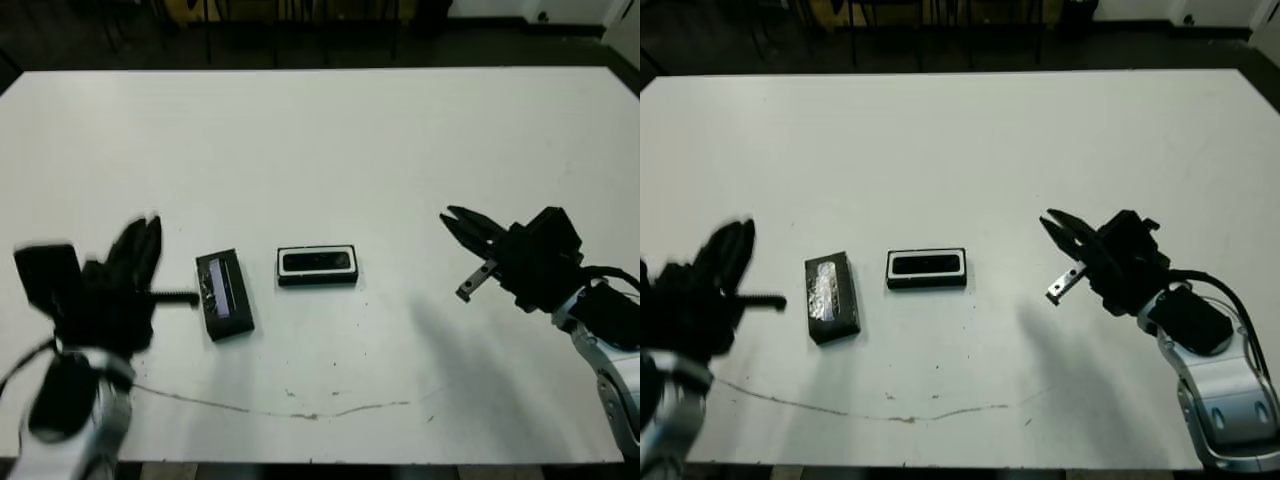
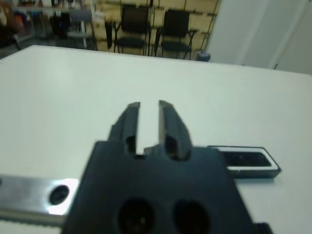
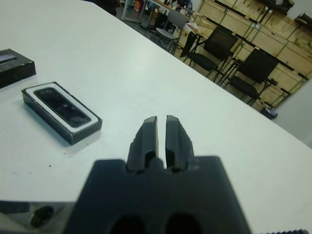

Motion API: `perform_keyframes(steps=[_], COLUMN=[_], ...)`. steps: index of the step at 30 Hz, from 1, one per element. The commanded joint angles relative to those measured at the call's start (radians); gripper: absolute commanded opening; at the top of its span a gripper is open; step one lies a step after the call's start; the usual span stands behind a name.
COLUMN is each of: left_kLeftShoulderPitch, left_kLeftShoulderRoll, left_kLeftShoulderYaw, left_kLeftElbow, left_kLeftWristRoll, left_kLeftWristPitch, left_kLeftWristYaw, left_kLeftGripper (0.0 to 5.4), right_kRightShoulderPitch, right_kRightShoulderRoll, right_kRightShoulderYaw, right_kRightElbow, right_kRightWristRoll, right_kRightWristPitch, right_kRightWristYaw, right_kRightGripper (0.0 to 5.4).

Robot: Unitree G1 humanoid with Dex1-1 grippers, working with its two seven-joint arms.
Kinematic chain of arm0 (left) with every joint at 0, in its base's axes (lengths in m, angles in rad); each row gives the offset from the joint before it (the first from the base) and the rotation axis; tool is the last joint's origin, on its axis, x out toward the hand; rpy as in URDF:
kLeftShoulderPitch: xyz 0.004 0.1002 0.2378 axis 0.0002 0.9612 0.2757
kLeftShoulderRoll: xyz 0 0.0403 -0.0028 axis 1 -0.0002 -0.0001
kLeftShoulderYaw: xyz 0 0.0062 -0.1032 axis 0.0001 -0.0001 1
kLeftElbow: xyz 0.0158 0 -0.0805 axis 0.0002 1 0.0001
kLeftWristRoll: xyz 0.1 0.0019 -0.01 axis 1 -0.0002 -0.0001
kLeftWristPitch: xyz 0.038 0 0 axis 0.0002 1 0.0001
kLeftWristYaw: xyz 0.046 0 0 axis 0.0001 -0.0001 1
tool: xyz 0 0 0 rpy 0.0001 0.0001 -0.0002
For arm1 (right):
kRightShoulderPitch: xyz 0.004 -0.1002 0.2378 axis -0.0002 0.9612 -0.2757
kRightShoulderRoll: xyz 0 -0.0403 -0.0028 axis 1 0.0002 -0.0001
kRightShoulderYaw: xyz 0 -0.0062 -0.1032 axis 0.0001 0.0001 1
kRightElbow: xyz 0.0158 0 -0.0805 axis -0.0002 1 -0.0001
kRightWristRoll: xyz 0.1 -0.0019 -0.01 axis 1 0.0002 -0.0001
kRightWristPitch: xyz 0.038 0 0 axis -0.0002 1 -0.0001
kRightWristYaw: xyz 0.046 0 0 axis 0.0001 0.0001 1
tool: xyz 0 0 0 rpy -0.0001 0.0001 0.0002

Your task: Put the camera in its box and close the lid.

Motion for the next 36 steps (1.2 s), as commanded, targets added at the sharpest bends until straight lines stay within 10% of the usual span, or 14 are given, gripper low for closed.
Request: perform_keyframes(steps=[1, 21, 36], left_kLeftShoulderPitch=[0.141, 0.050, 0.044], left_kLeftShoulderRoll=[-0.032, -0.082, -0.080], left_kLeftShoulderYaw=[-0.078, -0.203, -0.282], left_kLeftElbow=[0.033, 0.250, 0.121], left_kLeftWristRoll=[0.049, 0.101, 0.073], left_kLeftWristPitch=[-0.011, -0.166, 0.134], left_kLeftWristYaw=[0.075, 0.264, 0.271], left_kLeftGripper=[1.71, 5.40, 5.40], right_kRightShoulderPitch=[0.007, -0.006, -0.025], right_kRightShoulderRoll=[0.013, 0.038, 0.042], right_kRightShoulderYaw=[0.018, 0.057, 0.094], right_kRightElbow=[0.014, 0.027, 0.035], right_kRightWristRoll=[-0.009, -0.025, -0.051], right_kRightWristPitch=[-0.001, 0.006, -0.004], right_kRightWristYaw=[-0.009, -0.019, -0.024], right_kRightGripper=[0.00, 0.00, 0.00])
